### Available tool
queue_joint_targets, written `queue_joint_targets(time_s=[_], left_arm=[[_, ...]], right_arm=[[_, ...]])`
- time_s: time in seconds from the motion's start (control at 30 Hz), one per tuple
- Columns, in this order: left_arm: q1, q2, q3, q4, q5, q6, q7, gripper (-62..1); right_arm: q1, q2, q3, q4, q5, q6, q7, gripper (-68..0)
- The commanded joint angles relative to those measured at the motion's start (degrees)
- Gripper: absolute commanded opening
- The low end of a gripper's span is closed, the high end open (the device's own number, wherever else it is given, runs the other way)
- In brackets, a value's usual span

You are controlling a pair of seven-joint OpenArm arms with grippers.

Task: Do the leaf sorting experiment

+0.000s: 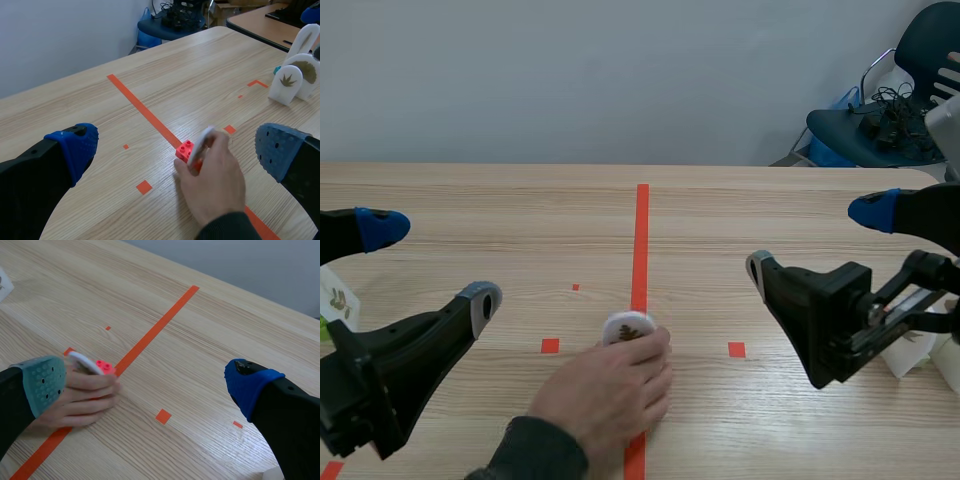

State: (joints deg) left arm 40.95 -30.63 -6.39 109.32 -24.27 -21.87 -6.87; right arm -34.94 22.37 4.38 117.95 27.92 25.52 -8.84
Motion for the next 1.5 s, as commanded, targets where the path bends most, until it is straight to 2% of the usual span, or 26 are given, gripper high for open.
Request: queue_joint_targets(time_s=[0.0,0.6,0.77,0.93,1.2,1.33,1.47], left_arm=[[0.0,0.1,-0.4,0.2,-0.5,-0.1,-0.6,1.4],[-0.2,0.1,-0.3,0.2,-0.5,-0.2,-0.6,1.4],[-3.8,0.1,2.2,-1.2,1.8,-0.3,3.8,1.4],[-11.2,0.4,8.4,-8.7,2.9,-0.3,3.8,1.4],[-27.7,4.3,19.7,-27.9,3.3,-0.3,0.3,1.4],[-35.6,7.2,25.0,-37.7,9.9,-0.3,-4.4,1.4],[-42.1,9.7,30.8,-45.8,14.8,-0.3,-9.9,1.4]], right_arm=[[1.0,0.2,0.5,-0.1,0.6,-0.2,1.3,0.4],[1.0,0.2,0.5,-0.1,0.6,-0.2,1.2,0.4],[1.0,0.2,0.5,-0.1,0.6,-0.2,1.2,0.4],[1.0,0.2,0.5,-0.1,0.6,-0.4,1.2,0.4],[1.0,0.2,0.5,-0.2,0.2,-0.6,1.2,0.4],[1.0,0.2,0.5,-0.2,-0.9,-0.6,1.3,0.4],[1.0,0.1,0.5,-0.2,-0.9,-0.6,1.3,0.4]])
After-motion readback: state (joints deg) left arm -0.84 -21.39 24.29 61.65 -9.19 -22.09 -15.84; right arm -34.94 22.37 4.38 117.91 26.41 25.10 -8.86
